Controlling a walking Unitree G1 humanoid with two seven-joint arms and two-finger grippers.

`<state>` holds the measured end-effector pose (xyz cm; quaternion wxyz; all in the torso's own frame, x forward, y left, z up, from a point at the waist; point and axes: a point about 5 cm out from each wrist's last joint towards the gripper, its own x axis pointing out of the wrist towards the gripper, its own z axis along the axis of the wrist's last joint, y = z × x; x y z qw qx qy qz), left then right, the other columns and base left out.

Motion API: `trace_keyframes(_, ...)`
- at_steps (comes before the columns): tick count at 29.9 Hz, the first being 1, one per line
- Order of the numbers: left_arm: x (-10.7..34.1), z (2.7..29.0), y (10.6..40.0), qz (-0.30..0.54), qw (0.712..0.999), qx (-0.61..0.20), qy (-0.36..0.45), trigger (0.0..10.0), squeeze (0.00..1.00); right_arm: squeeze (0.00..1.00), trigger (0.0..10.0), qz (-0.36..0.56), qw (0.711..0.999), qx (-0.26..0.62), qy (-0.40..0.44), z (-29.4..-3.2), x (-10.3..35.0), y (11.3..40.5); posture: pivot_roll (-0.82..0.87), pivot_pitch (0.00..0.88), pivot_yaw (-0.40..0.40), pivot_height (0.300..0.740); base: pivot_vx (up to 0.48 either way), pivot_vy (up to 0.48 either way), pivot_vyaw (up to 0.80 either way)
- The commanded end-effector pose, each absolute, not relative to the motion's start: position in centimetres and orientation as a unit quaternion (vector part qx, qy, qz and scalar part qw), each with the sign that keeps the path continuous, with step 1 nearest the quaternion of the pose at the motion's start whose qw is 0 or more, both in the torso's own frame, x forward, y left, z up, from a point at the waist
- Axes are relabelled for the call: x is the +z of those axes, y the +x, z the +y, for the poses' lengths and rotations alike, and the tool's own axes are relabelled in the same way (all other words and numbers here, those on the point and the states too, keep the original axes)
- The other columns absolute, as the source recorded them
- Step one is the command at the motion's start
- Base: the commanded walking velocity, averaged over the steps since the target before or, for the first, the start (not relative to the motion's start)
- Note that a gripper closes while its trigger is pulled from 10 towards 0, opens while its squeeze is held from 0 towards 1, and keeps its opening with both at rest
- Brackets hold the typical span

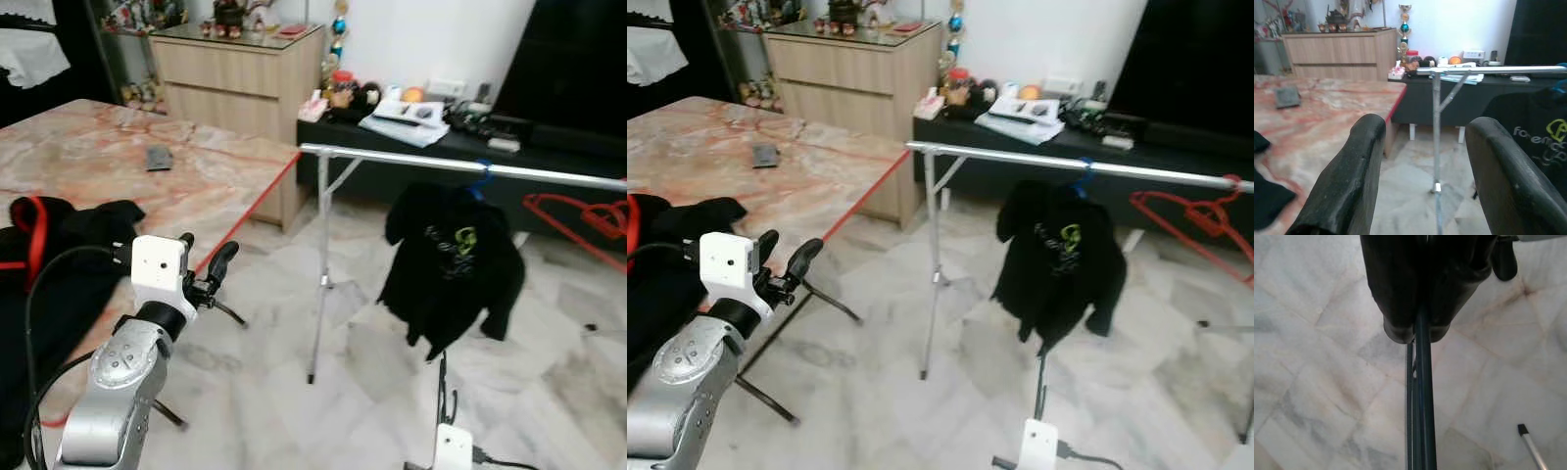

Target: Hang hanger

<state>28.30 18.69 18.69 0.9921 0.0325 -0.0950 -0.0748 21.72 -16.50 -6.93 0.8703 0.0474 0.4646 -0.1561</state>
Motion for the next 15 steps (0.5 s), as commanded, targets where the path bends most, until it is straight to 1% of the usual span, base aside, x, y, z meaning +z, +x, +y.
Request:
trace_keyframes(1,18.87,18.88,28.42,-0.095,0.992,-0.075,0.043,10.0,0.00,0.00,10.0,0.461,0.873,-0.150,0.051,-15.91,-6.78,22.03,0.21,0.034,-0.032,0.740,0.000,-0.315,0.00)
trace_keyframes(13,18.61,18.88,28.73,-0.088,0.991,-0.085,0.051,10.0,0.00,0.00,10.0,0.458,0.874,-0.149,0.055,-15.83,-6.75,22.08,0.21,0.028,-0.028,0.740,0.000,-0.308,0.00)
trace_keyframes(15,18.34,19.02,28.78,-0.081,0.992,-0.083,0.055,10.0,0.00,0.00,10.0,0.458,0.874,-0.150,0.055,-15.82,-6.75,22.09,0.21,0.028,-0.028,0.740,0.000,0.000,0.00)
